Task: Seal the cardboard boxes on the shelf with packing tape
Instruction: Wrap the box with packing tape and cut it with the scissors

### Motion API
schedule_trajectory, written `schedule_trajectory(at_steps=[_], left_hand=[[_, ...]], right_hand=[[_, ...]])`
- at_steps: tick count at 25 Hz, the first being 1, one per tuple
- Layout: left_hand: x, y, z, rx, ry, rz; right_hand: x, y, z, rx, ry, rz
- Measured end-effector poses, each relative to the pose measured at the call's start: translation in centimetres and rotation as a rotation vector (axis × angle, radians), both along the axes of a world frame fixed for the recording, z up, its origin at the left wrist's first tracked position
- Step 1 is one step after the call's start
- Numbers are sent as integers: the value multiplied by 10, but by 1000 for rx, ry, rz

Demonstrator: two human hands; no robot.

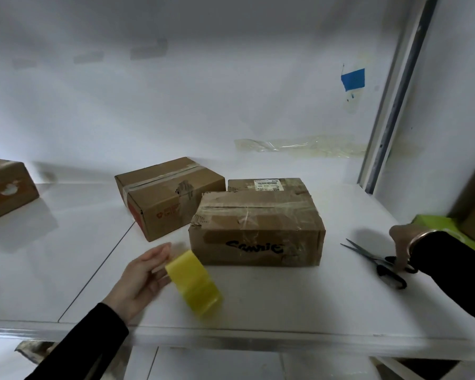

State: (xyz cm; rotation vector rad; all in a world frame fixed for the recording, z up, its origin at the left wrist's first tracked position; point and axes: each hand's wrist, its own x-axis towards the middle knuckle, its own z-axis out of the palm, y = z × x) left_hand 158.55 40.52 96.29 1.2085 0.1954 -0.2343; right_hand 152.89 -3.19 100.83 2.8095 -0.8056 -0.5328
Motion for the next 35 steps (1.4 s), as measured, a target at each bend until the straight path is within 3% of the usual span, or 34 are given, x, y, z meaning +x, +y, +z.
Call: schedule_trajectory(at_steps=[5,7,10,13,16,20,23,25,27,29,30,32,34,35], left_hand=[[14,54,-31,117,-45,306],[14,71,-46,460,-82,416],[6,78,-53,1070,-195,464],[-1,79,-62,1326,-301,420],[3,82,-72,1549,-277,448],[3,83,-70,1668,-207,478],[-1,81,-67,1687,-181,431],[-2,84,-67,1583,-154,442],[-6,91,-62,1410,-162,612],[-16,77,-42,1238,-449,821],[-20,55,-27,1200,-679,811],[-15,-6,7,1197,-1119,452],[3,-68,25,1386,-1293,-44],[16,-91,24,1481,-1285,-214]], right_hand=[[16,9,11,117,-347,18],[21,21,14,93,-456,66],[23,47,17,50,-769,172],[31,79,16,165,-1089,424],[47,116,2,289,-1110,779],[70,173,-28,453,-843,951],[76,185,-47,271,-917,989],[76,185,-51,283,-1003,991],[78,187,-52,270,-980,1012],[77,185,-54,179,-876,1081],[77,180,-51,144,-831,1136],[75,164,-28,291,-637,1146],[75,148,-13,467,-570,990],[74,146,-12,437,-584,920]])
